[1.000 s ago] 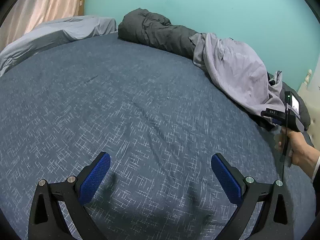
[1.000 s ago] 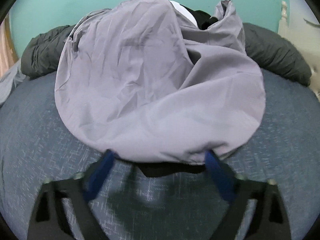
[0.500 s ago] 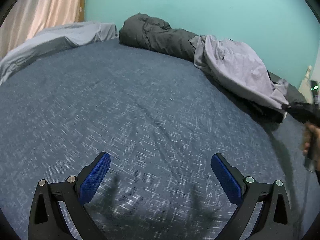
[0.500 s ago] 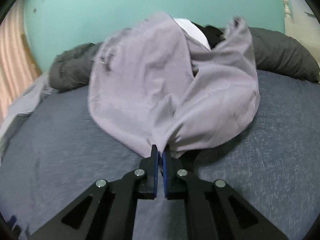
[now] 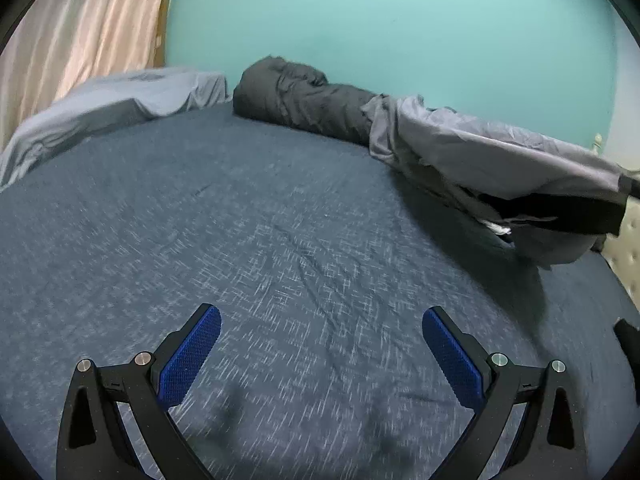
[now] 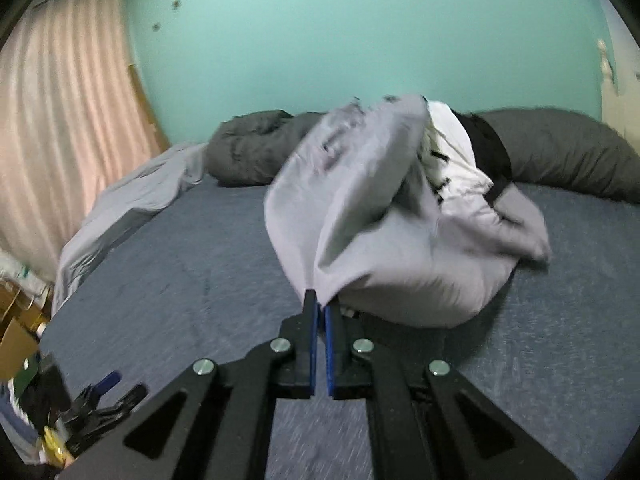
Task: Fold clothes
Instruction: 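Pull the grey jacket off the pile with the right tool, spreading it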
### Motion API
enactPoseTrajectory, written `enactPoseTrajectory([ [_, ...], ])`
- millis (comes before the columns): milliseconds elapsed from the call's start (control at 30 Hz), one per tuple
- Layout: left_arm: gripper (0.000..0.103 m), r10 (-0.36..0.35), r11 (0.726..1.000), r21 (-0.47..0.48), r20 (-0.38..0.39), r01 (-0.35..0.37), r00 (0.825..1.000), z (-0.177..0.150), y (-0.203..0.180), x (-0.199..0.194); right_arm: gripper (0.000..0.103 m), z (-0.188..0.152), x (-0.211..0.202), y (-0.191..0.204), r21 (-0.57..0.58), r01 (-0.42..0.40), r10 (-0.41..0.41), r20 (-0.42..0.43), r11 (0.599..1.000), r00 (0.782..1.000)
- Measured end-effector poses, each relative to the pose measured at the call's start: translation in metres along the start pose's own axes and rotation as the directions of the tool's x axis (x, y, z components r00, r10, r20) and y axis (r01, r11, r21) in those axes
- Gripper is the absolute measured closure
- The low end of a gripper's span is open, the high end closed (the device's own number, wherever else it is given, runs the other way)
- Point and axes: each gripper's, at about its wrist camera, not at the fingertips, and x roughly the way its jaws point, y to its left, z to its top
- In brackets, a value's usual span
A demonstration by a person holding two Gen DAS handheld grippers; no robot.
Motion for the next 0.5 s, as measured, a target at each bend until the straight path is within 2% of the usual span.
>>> enactPoseTrajectory([
  [267,0.000,-0.017,1.000,0.015,0.004,0.017,1.000,-0.017,0.010,-0.050,0.101,0.011,-0.082,0.041,-0.041,-0.035,0.037,0.040,0.999,0.999],
  [500,0.000,-0.060,0.998,0.003,0.003,0.060,0.998,-0.027,0.015,-0.075,0.101,0.022,-0.140,0.067,-0.109,-0.018,0.025,0.062,0.994,0.998],
])
